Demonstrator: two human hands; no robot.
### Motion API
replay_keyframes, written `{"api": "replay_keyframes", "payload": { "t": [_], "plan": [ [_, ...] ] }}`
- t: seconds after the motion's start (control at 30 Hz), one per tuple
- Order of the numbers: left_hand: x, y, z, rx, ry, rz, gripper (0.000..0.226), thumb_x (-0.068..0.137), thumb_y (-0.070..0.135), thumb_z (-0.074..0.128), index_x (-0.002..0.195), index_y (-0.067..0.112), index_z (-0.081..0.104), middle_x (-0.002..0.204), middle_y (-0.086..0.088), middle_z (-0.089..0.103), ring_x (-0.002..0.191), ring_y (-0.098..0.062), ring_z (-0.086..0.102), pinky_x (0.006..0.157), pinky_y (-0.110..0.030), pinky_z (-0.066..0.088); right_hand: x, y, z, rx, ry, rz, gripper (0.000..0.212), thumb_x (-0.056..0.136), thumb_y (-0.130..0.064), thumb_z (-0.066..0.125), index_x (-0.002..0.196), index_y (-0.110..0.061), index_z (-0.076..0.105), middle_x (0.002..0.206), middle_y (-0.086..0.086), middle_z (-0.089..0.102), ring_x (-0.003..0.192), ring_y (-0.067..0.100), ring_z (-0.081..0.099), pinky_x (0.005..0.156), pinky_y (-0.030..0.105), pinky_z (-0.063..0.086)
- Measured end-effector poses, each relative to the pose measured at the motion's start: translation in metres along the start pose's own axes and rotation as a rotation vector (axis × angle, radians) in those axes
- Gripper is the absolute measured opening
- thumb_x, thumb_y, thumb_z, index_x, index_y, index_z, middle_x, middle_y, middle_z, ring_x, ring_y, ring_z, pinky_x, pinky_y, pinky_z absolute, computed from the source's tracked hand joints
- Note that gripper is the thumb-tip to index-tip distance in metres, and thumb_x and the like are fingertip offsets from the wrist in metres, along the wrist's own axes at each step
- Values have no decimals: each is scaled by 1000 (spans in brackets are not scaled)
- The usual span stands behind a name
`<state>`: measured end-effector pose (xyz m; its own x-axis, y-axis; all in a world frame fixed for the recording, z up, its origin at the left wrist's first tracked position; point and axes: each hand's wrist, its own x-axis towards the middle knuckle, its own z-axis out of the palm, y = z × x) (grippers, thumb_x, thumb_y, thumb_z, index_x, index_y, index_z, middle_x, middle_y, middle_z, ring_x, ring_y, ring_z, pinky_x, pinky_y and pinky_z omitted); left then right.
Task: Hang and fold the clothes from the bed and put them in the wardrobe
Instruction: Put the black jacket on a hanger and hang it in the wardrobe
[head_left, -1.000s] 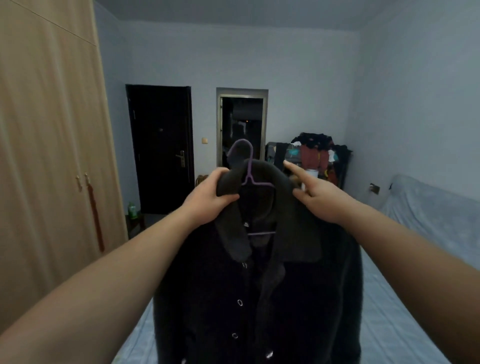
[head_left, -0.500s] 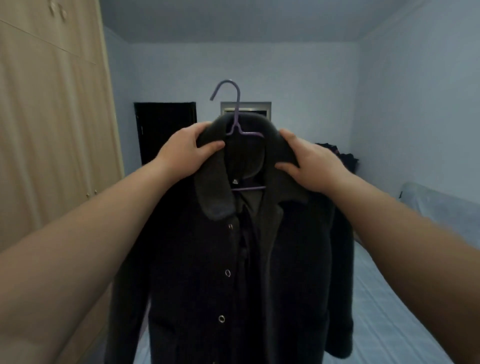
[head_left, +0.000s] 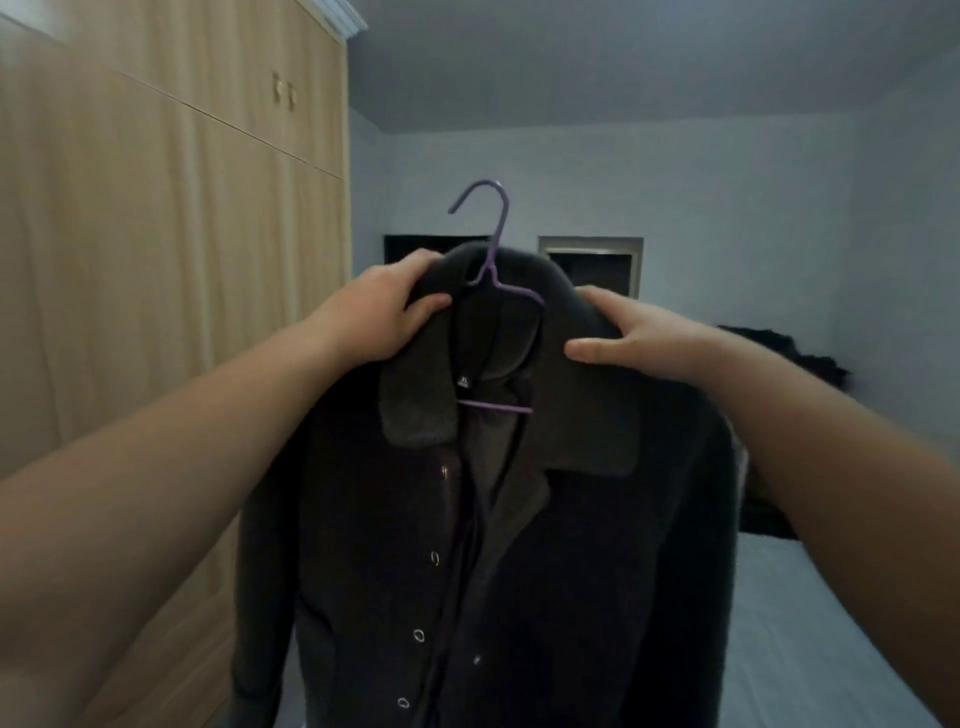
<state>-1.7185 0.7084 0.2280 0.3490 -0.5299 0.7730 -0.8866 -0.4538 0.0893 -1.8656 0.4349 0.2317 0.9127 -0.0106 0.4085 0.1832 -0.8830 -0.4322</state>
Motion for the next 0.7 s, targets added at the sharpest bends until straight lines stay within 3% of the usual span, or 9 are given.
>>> {"api": "replay_keyframes", "payload": {
  "t": [0.13,0.3,0.37,0.5,0.6,0.7],
  "plan": [
    [-29,-8,-23,54,-27,-111,42,97,22,61,137,15,50,130,-12,63,118,-25,58,90,-20,36,16,-26,29,5,-24,-123,57,81,-41,81,128,-47,49,112,-20,66,99,-2,63,98,40,54],
    [-71,-19,-68,128,16,-245,49,96,25,64,141,18,47,132,-5,60,121,-20,55,93,-19,35,27,-78,64,-478,264,-246,60,84,-74,53,133,-42,42,101,-9,68,89,21,67,72,37,54],
    [-89,-14,-92,136,8,-277,52,94,29,66,141,24,45,128,5,59,119,-13,54,95,-21,37,29,-95,74,-447,279,-292,59,86,-76,46,131,-38,43,96,-9,68,84,21,67,71,38,56],
    [-125,-6,-149,197,-43,-347,56,92,34,68,141,32,42,119,19,51,108,1,50,92,-18,37,34,-134,89,-206,107,-348,45,88,-68,50,121,-38,45,96,-11,66,82,14,66,74,42,59],
    [-149,-3,-187,272,-59,-413,59,90,39,68,141,33,38,124,11,57,110,-8,55,94,-28,45,32,-172,92,-66,-96,-392,32,92,-53,59,118,-36,50,102,-12,66,90,9,66,84,39,58],
    [-193,0,-240,353,-68,-463,60,91,41,67,141,38,34,126,12,57,111,-8,55,95,-30,46,19,-226,101,-120,-205,-498,29,93,-51,61,116,-35,54,103,-12,67,91,5,65,86,36,57]
  ]
}}
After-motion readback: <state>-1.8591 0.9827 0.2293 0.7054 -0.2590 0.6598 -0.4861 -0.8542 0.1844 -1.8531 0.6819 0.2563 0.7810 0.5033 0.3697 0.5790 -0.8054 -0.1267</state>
